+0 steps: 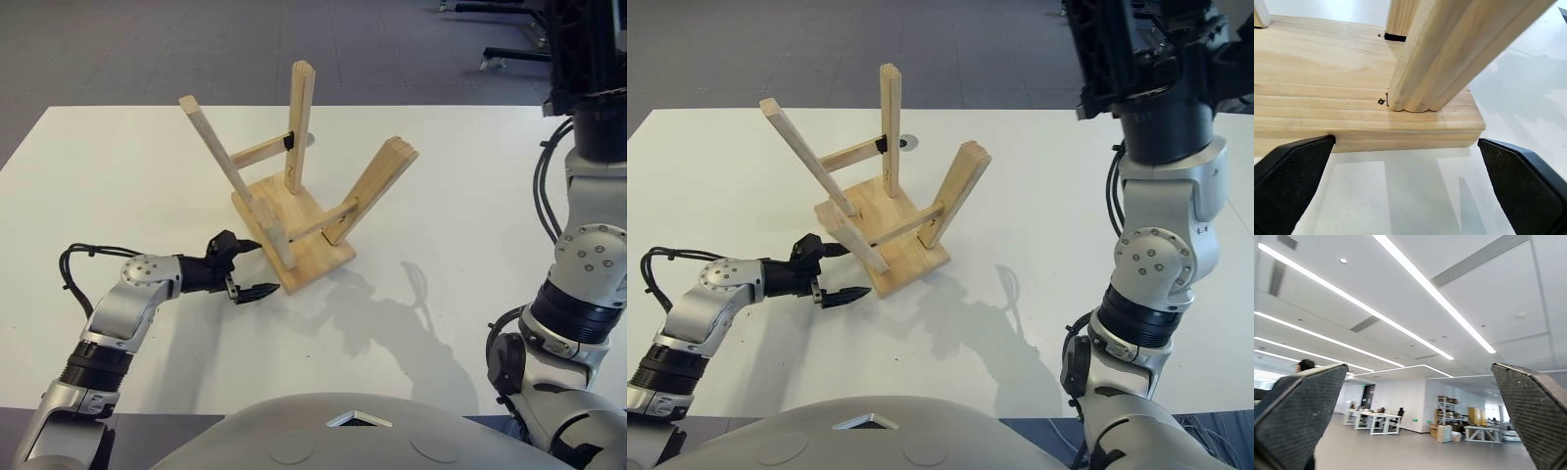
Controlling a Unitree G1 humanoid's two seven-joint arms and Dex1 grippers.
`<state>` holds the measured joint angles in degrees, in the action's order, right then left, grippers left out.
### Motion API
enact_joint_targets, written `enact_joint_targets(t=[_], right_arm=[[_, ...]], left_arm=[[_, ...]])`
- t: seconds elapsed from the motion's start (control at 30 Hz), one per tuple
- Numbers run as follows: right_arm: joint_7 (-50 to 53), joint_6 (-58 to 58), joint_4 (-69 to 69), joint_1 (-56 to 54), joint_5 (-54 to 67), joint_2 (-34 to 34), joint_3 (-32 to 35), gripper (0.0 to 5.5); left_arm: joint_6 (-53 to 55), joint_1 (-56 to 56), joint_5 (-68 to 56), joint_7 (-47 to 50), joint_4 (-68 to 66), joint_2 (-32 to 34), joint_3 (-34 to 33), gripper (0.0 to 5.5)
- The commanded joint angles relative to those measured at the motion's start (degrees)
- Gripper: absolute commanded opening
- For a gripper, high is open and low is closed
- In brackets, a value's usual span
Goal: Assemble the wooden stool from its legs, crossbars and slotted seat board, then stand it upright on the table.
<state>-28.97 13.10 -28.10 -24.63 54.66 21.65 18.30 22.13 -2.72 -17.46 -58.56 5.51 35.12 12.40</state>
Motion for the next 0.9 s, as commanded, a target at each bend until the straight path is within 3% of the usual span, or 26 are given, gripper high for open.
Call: enact_joint_targets(t=[0.03,0.17,0.3,0.43,0.57,0.73,0.9], right_arm=[[-0.19,0.15,-1.62,0.93,1.08,-0.87,-1.46,5.4],[-0.54,-0.24,-1.41,0.81,0.94,-1.04,-1.69,5.4],[-1.92,-0.6,-1.5,1.85,-4.14,-0.23,-5.03,5.4],[-4.79,-4.16,-1.68,5.22,-17.45,0.98,-13.35,5.4],[-6.52,-9.97,1.09,7.3,-30.8,2.13,-19.5,5.4],[-3.11,-14.6,6.81,6.26,-46.82,2.84,-24.33,5.4],[-2.67,-14.23,6.94,5.98,-49.71,2.1,-26.47,5.4]], left_arm=[[3.38,-4.45,-2.18,-1.0,4.68,-2.86,2.57,5.36],[5.43,-8.77,-6.37,0.37,7.19,-7.94,1.96,5.36],[6.94,-9.52,-13.54,1.39,10.31,-9.86,-3.61,5.36],[10.85,-8.65,-27.53,-0.6,12.32,-4.98,-18.73,5.36],[11.57,-7.14,-33.77,-3.36,5.02,1.14,-31.97,5.36],[11.36,-7.28,-34.38,-4.07,3.34,1.45,-32.99,5.36],[11.23,-6.51,-33.26,-3.09,5.0,-0.62,-29.67,5.36]])
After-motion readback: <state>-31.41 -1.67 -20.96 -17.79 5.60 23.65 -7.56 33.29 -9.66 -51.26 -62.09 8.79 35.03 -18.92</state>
